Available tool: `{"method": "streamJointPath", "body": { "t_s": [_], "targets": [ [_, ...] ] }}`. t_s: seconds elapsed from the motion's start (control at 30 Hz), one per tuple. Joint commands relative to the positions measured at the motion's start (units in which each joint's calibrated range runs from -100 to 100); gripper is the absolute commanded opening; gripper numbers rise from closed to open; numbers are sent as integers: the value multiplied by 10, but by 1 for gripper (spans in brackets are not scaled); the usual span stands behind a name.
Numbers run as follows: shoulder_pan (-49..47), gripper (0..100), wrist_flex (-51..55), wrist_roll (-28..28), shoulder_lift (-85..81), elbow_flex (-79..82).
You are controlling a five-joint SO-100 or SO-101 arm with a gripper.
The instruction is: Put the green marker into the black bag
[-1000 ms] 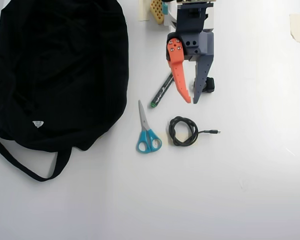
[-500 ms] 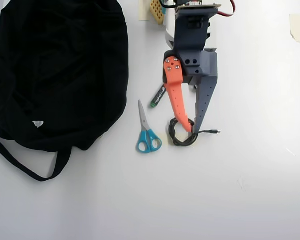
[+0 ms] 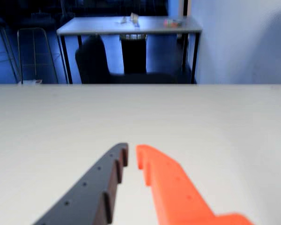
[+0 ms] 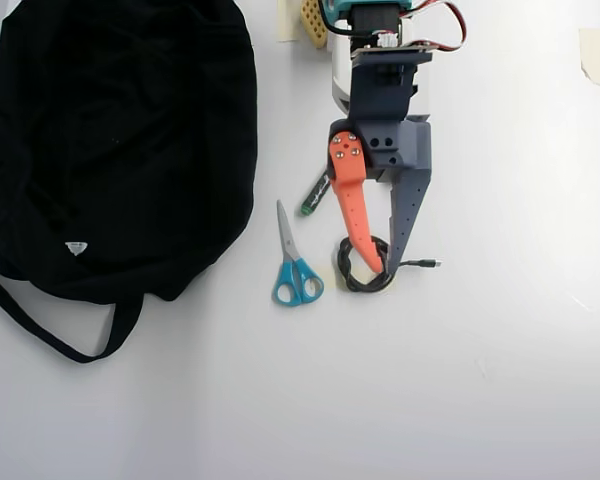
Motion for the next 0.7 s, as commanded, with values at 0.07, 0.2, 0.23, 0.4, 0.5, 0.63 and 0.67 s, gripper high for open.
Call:
{"method": "streamJointPath", "body": {
  "t_s": [0.07,0.2,0.23,0.4,0.5,0.63,0.67],
  "targets": [
    [-4,2,1,0,-17,-6],
    [-2,2,82,-2,-17,-13],
    [-3,2,109,-2,-17,-13],
    [1,2,248,-3,-17,-14],
    [3,2,312,-3,-17,-14],
    [4,2,401,-6,-17,-14],
    [4,2,423,-15,-17,-14]
  ]
}}
